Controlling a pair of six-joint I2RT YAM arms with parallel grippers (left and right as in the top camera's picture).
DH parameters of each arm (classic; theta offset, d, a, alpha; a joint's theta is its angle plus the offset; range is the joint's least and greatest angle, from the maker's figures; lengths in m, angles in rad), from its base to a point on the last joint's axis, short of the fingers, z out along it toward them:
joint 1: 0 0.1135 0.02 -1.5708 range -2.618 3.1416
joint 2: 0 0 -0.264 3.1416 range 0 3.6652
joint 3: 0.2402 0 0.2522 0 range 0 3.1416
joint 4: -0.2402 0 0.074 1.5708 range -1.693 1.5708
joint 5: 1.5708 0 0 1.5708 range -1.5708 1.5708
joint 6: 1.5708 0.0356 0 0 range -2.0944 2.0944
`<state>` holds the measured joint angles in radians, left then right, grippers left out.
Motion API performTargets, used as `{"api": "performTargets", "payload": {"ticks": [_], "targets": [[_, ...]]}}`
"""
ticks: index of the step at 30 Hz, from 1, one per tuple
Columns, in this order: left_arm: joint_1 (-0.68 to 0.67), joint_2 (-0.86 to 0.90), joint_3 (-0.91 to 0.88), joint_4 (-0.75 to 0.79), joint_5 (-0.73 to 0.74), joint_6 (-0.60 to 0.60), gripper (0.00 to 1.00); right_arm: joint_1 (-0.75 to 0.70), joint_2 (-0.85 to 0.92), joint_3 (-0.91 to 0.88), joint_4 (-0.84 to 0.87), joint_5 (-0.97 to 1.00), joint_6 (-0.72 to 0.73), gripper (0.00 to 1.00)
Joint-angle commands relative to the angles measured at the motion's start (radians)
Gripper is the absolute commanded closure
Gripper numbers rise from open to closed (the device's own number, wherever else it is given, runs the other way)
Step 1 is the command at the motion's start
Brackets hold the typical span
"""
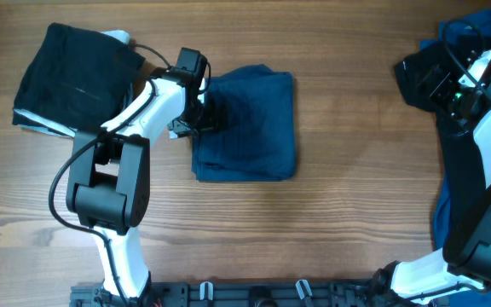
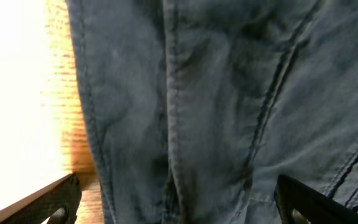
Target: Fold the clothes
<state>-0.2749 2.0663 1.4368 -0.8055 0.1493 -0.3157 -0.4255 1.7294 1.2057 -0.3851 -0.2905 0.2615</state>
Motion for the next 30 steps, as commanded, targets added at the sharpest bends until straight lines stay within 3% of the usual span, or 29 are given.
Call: {"api": "performTargets", "payload": {"ticks": [1,13,17,23,26,30], "targets": [[-0.005,-0.016,-0.012,0.009,0.017,0.02,0.0,0.0,-0.002,0.003,0.003,0.006,0.007,0.0],[-0.005,0.078,-0.013,0.013,0.014,0.012,0.01,0.0,-0.002,0.003,0.003,0.006,0.007,0.0],[-0.016,0.083,-0.013,0.007,-0.049,-0.058,0.15,0.0,-0.002,0.003,0.003,0.006,0.007,0.0],[-0.09,0.083,-0.013,0.005,-0.17,-0.091,0.03,0.0,-0.002,0.003,0.003,0.006,0.007,0.0],[-0.093,0.083,-0.013,0.005,-0.17,-0.093,0.02,0.0,-0.002,0.003,0.003,0.006,0.008,0.0],[-0.094,0.083,-0.013,0.005,-0.169,-0.093,0.22,0.0,-0.002,0.003,0.003,0.006,0.007,0.01]]}}
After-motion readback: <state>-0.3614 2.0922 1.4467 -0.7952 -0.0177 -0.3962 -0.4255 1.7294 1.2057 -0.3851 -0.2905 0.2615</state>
